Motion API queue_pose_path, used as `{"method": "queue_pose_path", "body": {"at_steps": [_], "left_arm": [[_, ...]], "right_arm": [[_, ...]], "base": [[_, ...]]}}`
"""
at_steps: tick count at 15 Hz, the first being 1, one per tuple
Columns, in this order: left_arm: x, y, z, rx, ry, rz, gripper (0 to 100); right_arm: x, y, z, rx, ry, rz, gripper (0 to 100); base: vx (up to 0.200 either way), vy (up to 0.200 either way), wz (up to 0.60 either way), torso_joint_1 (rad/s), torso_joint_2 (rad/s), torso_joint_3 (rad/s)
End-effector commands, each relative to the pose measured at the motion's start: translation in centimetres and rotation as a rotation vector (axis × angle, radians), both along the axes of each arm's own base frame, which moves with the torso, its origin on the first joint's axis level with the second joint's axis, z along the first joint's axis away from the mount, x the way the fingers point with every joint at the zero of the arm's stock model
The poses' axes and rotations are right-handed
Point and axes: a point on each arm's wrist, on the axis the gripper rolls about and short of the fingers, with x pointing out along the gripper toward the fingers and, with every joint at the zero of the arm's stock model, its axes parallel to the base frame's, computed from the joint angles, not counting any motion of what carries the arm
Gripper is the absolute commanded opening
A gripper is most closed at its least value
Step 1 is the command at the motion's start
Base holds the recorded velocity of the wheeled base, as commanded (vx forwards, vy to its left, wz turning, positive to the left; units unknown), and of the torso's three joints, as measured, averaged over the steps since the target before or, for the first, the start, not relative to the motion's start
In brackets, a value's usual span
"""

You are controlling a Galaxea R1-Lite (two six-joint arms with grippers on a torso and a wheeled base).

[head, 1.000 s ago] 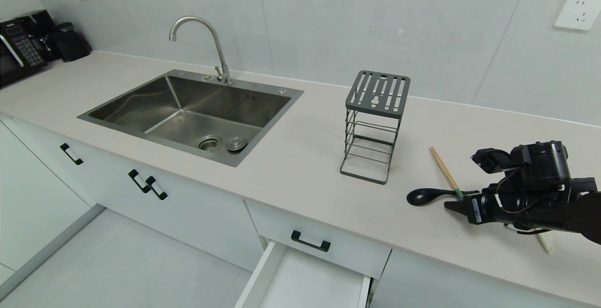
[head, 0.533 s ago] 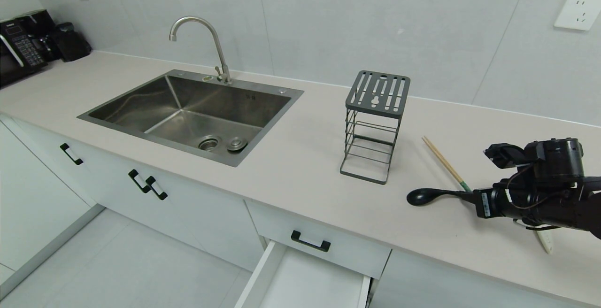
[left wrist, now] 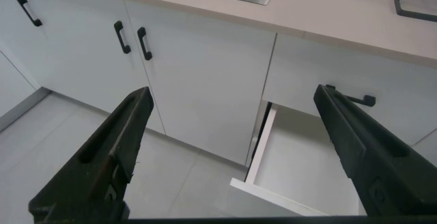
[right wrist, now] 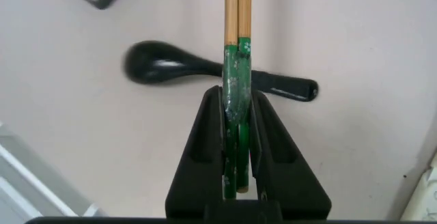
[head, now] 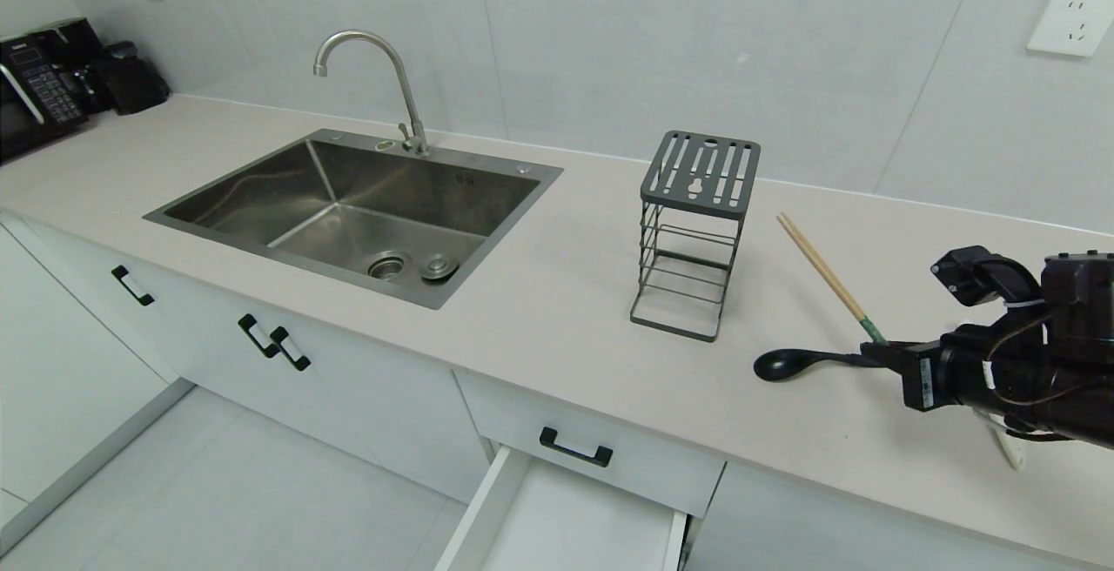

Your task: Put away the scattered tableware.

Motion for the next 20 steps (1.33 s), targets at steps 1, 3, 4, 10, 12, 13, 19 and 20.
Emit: {"method": "queue_pose_path", "body": {"at_steps": [1,3,4,10,12,13,19,20], "left_arm": [[0.0,0.0,0.0,0.000,0.000,0.001,100],[0.0,0.0,0.0,0.000,0.000,0.001,100],[0.0,0.0,0.0,0.000,0.000,0.001,100],[0.0,0.0,0.0,0.000,0.000,0.001,100],[0.0,0.0,0.0,0.000,0.000,0.001,100],[0.0,0.0,0.0,0.000,0.000,0.001,100],[0.0,0.0,0.0,0.000,0.000,0.001,100],[0.0,0.0,0.0,0.000,0.000,0.001,100]], "right_arm": [[-1.9,0.7,2.6,0.023,-0.119,0.043,0],[-2.6,0.8,3.9,0.037,-0.195,0.054,0],[-2.9,0.8,4.3,0.043,-0.217,0.060,0],[-4.3,2.8,5.8,0.067,-0.291,0.174,0],[-4.6,3.6,5.8,0.059,-0.297,0.243,0],[-4.7,3.9,5.8,0.050,-0.303,0.284,0],[-6.4,7.6,5.1,0.053,-0.279,0.525,0],[-7.1,9.5,4.5,0.057,-0.249,0.615,0]], "base": [[0.000,0.000,0.00,0.000,0.00,0.000],[0.000,0.000,0.00,0.000,0.00,0.000],[0.000,0.000,0.00,0.000,0.00,0.000],[0.000,0.000,0.00,0.000,0.00,0.000],[0.000,0.000,0.00,0.000,0.00,0.000],[0.000,0.000,0.00,0.000,0.00,0.000],[0.000,0.000,0.00,0.000,0.00,0.000],[0.000,0.000,0.00,0.000,0.00,0.000]]}}
